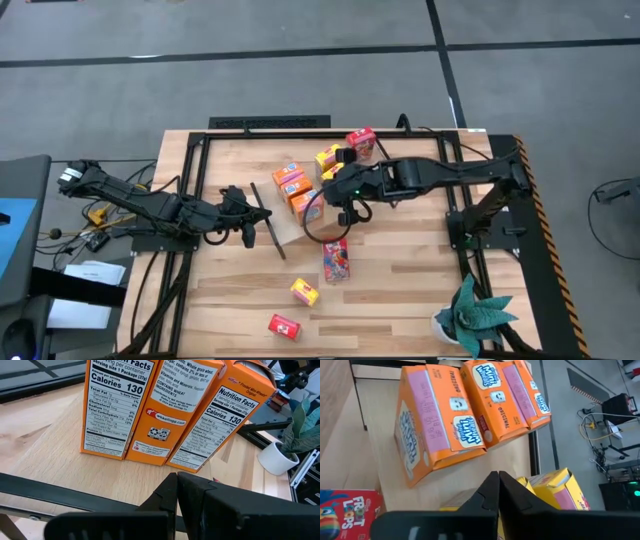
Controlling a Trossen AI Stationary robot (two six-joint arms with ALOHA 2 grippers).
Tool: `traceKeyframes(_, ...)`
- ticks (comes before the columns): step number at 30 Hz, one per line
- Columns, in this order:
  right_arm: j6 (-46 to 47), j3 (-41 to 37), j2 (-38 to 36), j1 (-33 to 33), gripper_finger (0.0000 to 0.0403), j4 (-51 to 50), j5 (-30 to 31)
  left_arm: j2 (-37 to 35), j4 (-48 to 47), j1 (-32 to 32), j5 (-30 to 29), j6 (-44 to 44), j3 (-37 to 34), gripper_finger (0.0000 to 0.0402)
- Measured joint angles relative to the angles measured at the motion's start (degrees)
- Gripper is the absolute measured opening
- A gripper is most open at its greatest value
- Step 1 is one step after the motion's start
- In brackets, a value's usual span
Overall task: Stack cereal on shelf
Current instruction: Put the right yellow cereal box on the shelf aligned with the other yellow cereal box
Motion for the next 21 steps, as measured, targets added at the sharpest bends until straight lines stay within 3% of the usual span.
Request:
traceKeyframes(13,1.34,0.0,-0.07,-1.08,0.001,-2.51,0.15,0.0,0.0,0.0,0.04,-0.52,0.0,0.0)
traceKeyframes(21,1.53,-0.02,-0.07,-1.38,0.0037,-2.32,0.53,0.0,0.0,0.01,0.03,-0.6,0.0,0.0)
